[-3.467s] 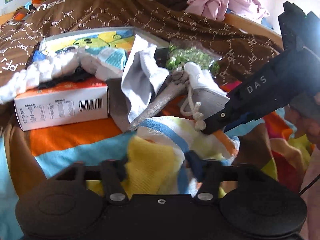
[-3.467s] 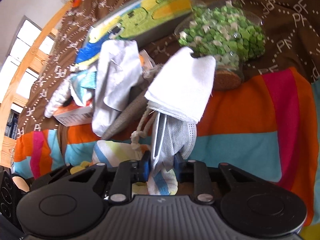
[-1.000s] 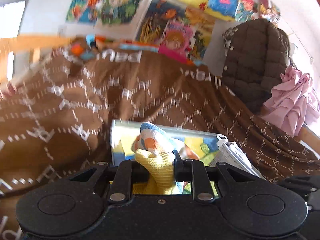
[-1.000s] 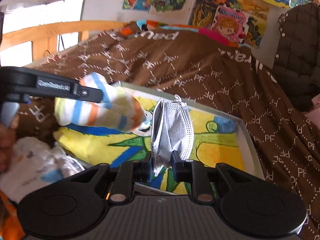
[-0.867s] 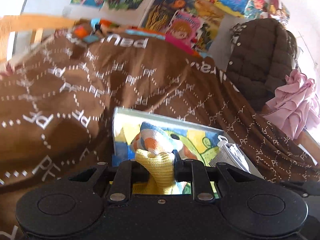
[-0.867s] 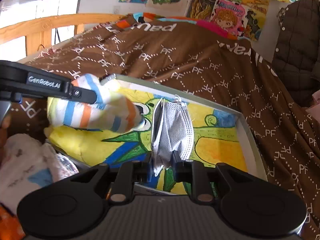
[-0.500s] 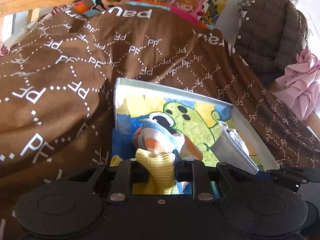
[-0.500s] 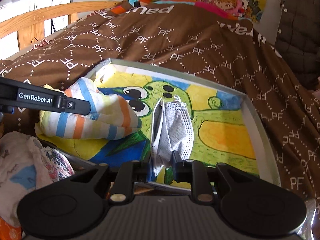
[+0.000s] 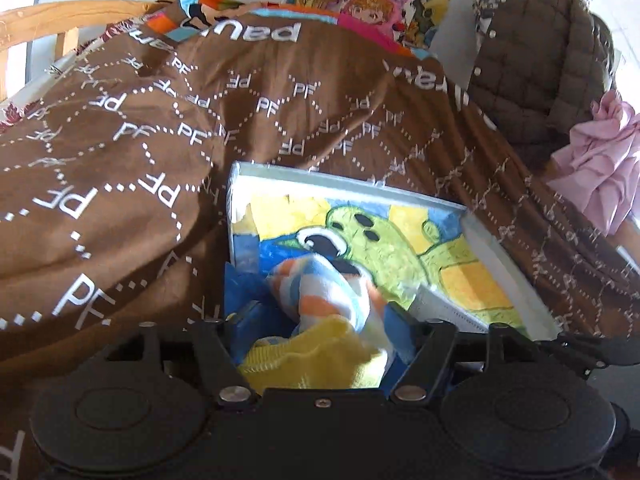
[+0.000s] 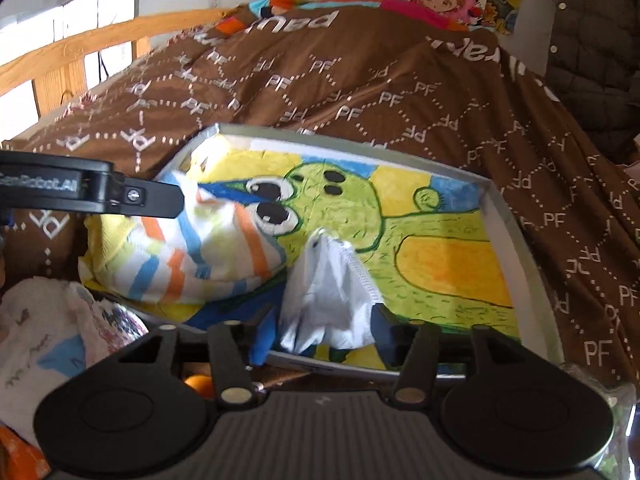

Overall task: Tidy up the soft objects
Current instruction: 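Lift both open tools out of the tray back toward the pile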

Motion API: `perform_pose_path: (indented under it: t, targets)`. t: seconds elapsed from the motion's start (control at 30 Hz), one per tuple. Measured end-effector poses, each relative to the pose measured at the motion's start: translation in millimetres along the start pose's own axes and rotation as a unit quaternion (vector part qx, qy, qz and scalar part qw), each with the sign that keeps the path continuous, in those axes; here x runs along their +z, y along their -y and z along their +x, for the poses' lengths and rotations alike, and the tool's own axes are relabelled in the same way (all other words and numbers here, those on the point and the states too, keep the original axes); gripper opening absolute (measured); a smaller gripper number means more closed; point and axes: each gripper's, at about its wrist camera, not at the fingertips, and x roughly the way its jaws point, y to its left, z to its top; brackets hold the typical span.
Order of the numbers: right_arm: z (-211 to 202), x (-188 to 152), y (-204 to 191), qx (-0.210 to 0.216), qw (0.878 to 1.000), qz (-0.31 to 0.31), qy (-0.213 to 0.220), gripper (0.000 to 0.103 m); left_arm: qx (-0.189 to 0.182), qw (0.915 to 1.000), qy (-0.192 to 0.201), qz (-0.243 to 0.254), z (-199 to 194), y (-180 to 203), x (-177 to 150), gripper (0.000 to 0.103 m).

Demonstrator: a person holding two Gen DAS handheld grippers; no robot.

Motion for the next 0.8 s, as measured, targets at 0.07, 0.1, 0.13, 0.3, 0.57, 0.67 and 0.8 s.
perform_pose_path:
  t: [0.07,0.1,0.13,0.3,0.57,0.67,0.8]
  targets:
    - [-8.9,2.4,5.0,0.003,1.000,0.013,0.010,0.067,-0.001,1.0000,0.008,-0.002,-7.4,3.0,2.6,0.076]
    - [-14.3,3.5,8.2,0.005,1.000,0.022,0.017,0.071,0.001,0.9999,0.016,0.000,-12.8,5.1,4.2,0.081]
    - [-20.2,4.5,11.7,0.007,0.999,0.032,0.024,0.075,0.002,0.9997,0.023,0.003,-17.6,7.6,5.4,0.083]
    - [-57.4,6.9,31.8,0.021,0.993,0.084,0.074,0.093,0.011,0.9975,0.065,0.023,-48.7,23.3,10.6,0.099]
    - [-129.6,-0.1,53.8,0.027,0.974,0.122,0.189,0.103,0.028,0.9922,0.115,0.040,-105.5,45.5,12.7,0.102]
    - [-154.6,-7.0,54.8,0.015,0.966,0.113,0.230,0.103,0.034,0.9894,0.133,0.048,-127.5,57.0,12.3,0.102]
    - [-183.6,-20.5,51.8,-0.011,0.956,0.112,0.272,0.103,0.040,0.9835,0.163,0.069,-157.3,75.5,9.2,0.102]
